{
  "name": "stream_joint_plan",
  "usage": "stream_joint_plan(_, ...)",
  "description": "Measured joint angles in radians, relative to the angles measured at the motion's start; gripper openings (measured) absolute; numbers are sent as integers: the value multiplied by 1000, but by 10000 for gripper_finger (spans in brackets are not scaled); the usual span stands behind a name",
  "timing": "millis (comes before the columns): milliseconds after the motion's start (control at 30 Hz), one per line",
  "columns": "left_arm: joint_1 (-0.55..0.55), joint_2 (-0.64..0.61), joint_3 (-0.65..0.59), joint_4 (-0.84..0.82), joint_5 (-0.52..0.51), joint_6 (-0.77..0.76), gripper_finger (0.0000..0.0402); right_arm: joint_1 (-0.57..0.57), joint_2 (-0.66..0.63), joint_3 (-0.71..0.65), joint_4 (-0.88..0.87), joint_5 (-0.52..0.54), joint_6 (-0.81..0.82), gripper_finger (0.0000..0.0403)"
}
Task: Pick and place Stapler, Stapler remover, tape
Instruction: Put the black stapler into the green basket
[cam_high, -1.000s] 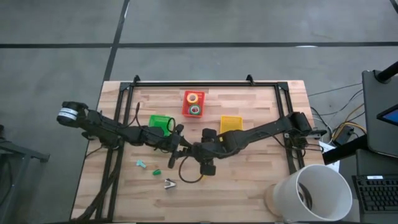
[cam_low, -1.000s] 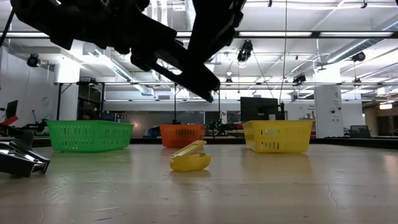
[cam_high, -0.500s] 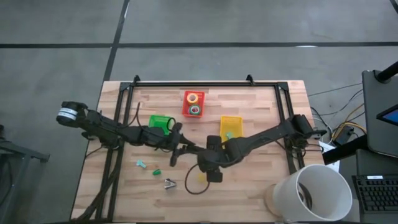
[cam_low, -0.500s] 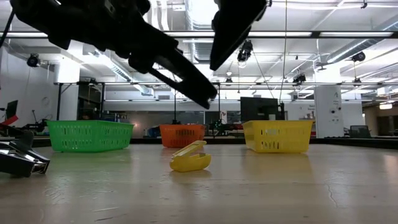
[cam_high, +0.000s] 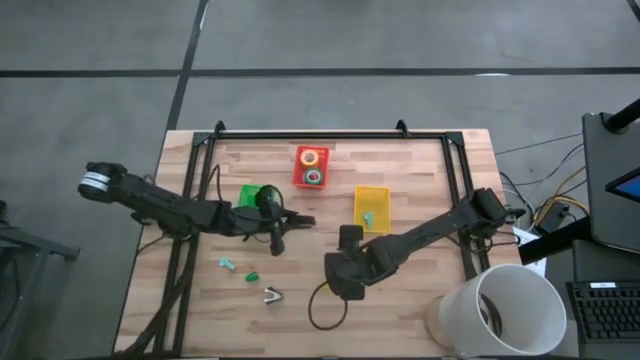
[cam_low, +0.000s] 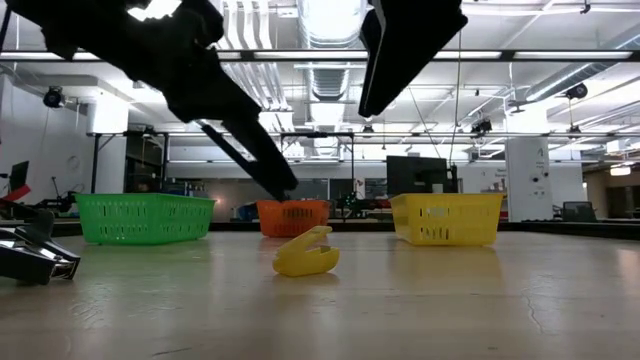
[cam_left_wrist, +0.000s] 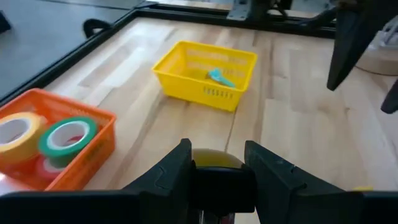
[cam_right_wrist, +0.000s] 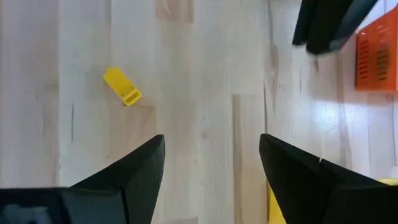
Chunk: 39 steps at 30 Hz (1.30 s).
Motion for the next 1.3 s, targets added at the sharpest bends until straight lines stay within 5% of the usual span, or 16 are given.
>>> stream_joint_plan(367,-106,-210,0,-285,-446,-123,132,3,0,-63,8,1,25,258)
stream_joint_plan(533,-152,-267,0,-508,-618,-361,132,3,0,-81,8,1,47,260)
stream_joint_plan(900,-157,-206,0,-769,-654,-823,133,3,0,-81,24,2,47,247)
stream_joint_plan(1300,-157,20,-3,-765,-672,-918,133,3,0,-81,35,2,47,245)
